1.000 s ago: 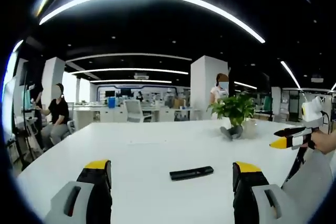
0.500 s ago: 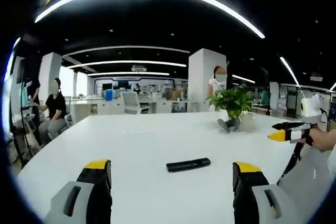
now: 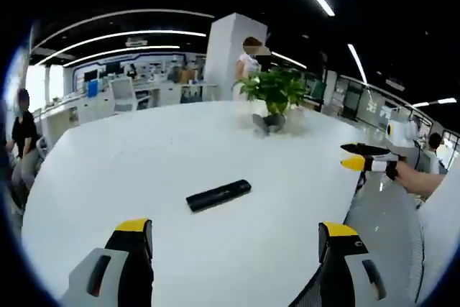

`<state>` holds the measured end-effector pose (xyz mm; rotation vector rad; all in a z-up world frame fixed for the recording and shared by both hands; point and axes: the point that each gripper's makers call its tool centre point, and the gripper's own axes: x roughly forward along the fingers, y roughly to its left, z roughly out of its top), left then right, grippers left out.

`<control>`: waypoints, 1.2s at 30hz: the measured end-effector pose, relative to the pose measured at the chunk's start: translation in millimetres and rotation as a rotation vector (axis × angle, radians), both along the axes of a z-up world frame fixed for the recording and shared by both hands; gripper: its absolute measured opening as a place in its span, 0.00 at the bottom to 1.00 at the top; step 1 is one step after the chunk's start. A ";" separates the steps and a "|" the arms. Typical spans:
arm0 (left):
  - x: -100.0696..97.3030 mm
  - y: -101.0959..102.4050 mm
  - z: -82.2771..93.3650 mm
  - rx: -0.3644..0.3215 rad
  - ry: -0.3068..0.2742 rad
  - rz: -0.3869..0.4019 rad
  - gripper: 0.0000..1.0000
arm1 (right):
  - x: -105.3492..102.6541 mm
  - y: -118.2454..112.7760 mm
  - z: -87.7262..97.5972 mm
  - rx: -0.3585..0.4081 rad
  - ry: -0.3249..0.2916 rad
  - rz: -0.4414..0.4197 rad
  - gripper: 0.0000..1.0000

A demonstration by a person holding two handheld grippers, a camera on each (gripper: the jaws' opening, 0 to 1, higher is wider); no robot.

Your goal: Press the specified remote control buttons in sequence, fully releasing each button before pressing the next.

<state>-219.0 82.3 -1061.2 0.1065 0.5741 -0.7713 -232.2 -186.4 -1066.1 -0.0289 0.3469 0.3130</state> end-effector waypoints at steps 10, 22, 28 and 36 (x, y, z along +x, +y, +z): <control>37.2 -39.9 -28.3 0.037 0.100 -0.135 0.97 | -2.1 3.8 -11.1 -0.097 0.044 0.036 0.64; 80.0 -46.2 -69.6 0.306 0.093 -0.411 0.83 | -4.7 13.1 -16.9 -0.108 0.074 0.098 0.53; 94.6 -36.2 -95.3 0.417 0.185 -0.523 0.69 | -6.7 12.9 -22.7 -0.119 0.103 0.108 0.45; 120.3 -39.8 -115.2 0.449 0.211 -0.573 0.33 | -9.0 5.6 -33.7 -0.178 0.157 0.099 0.30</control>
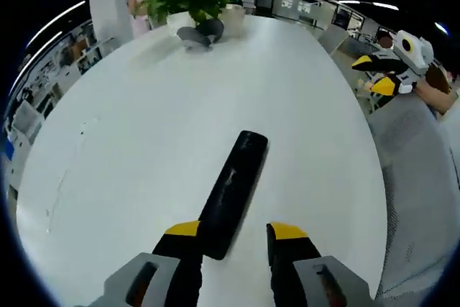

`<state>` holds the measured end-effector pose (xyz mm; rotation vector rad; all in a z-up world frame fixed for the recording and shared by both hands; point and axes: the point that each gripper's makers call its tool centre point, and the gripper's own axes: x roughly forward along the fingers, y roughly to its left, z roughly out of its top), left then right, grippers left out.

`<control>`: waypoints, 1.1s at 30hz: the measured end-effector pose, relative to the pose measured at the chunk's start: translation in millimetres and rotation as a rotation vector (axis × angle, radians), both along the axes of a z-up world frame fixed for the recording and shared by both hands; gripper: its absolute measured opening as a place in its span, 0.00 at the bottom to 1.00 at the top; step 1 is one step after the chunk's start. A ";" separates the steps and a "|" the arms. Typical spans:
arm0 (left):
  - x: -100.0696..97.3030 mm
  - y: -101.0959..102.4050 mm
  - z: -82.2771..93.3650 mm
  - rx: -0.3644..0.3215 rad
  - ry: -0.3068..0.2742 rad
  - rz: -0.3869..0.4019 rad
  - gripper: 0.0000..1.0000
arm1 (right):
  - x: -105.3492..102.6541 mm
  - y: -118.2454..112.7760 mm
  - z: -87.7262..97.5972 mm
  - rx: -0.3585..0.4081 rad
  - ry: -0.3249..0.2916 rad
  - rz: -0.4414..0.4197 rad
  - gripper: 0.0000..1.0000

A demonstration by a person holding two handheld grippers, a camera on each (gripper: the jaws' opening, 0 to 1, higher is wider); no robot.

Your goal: Press the specified remote control buttons in sequence, fully releasing each button before pressing the next.

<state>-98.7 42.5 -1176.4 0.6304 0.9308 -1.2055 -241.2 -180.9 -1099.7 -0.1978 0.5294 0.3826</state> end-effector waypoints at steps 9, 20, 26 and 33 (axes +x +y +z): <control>5.4 -8.1 -14.5 0.143 -0.065 -0.161 0.32 | -0.4 0.8 2.9 0.021 -0.008 0.001 0.27; -0.2 -14.6 -10.4 0.199 -0.095 -0.239 0.25 | -1.4 2.6 2.6 0.027 -0.002 0.012 0.24; -17.5 -13.4 -12.2 0.217 -0.060 -0.241 0.24 | -1.1 3.4 2.7 0.028 -0.003 0.014 0.23; -38.3 -14.5 -14.3 0.233 -0.052 -0.253 0.24 | -1.5 5.9 1.9 0.028 0.002 0.030 0.19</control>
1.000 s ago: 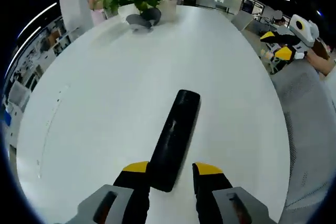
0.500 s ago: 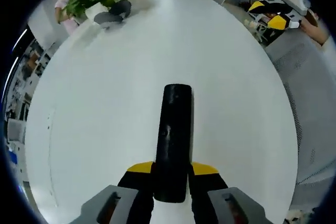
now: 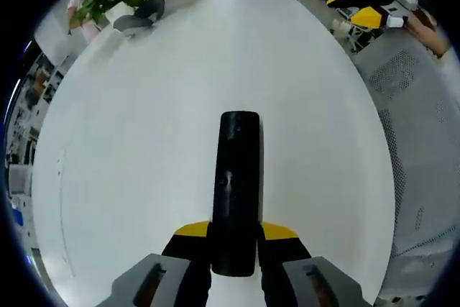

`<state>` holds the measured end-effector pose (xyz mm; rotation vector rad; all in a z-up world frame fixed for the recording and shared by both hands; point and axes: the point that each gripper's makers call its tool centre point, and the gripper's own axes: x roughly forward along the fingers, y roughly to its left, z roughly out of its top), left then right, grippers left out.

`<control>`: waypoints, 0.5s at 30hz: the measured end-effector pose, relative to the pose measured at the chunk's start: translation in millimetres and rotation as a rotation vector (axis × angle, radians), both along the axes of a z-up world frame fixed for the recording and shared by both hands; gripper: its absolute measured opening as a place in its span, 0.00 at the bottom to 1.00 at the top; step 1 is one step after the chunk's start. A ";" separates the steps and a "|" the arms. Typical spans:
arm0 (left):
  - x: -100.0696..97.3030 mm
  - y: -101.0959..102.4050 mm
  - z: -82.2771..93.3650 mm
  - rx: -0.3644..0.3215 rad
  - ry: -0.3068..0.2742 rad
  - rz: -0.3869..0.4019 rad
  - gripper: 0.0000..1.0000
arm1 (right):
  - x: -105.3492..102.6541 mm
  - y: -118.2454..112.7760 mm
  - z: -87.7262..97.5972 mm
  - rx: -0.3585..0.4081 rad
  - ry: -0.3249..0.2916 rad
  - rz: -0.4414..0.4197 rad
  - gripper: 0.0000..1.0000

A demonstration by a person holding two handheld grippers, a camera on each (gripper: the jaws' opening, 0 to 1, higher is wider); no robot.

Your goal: Press the specified remote control buttons in sequence, fully releasing each button before pressing the next.

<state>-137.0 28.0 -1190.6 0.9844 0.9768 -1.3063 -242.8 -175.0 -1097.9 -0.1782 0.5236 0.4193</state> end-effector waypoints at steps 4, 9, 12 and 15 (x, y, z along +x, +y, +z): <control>-7.9 0.0 -1.2 -0.004 0.001 -0.003 0.23 | -0.2 0.2 -0.7 -0.006 0.003 0.003 0.19; -19.2 -0.2 -1.8 0.003 -0.010 -0.010 0.23 | -1.5 2.0 -3.0 -0.008 0.015 0.014 0.18; -29.2 -0.1 -2.5 -0.013 -0.001 -0.002 0.23 | -2.1 3.5 -4.6 -0.015 0.020 0.025 0.17; -35.7 -0.2 -3.3 -0.021 0.000 -0.002 0.23 | -2.5 4.7 -4.8 -0.014 0.024 0.029 0.16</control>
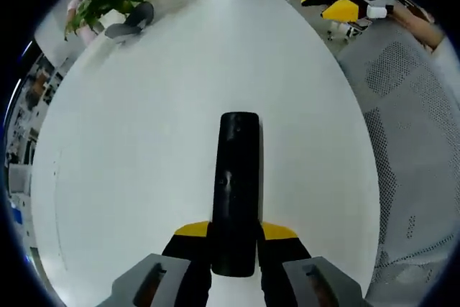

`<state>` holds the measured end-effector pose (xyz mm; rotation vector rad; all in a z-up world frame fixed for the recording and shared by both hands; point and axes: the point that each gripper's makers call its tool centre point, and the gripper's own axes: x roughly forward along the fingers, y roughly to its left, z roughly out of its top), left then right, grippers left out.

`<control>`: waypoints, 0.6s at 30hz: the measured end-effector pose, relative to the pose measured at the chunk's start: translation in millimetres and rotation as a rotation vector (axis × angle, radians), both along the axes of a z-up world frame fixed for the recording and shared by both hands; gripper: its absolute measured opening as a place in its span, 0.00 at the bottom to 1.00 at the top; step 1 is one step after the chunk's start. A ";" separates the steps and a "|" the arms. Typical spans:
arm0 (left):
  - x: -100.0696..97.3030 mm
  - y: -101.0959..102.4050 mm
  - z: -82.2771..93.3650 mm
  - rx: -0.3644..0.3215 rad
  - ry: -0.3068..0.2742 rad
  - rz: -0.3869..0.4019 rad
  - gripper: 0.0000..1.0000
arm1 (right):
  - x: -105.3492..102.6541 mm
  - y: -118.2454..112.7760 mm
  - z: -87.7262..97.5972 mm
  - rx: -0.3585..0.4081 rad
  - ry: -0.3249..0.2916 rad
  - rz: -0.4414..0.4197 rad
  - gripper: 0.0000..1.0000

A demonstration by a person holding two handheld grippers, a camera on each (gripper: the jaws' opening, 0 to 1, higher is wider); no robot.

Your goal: Press the specified remote control buttons in sequence, fully releasing each button before pressing the next.

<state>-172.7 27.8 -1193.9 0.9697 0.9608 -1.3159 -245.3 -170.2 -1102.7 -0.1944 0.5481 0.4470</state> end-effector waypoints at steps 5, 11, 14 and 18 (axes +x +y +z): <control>-15.5 -1.7 -0.9 0.001 -0.003 -0.008 0.23 | 0.8 -3.8 -1.2 -0.021 0.002 -0.018 0.18; -28.8 -3.9 -1.3 -0.016 0.001 -0.003 0.23 | 0.8 -3.0 -2.4 -0.025 0.007 -0.013 0.18; -32.8 -4.9 -1.6 -0.015 -0.006 0.009 0.23 | 2.4 -9.1 -3.0 -0.059 0.001 -0.040 0.21; -40.1 -5.8 -1.4 -0.029 -0.002 0.023 0.23 | 1.7 -8.0 -3.3 -0.045 0.006 -0.037 0.20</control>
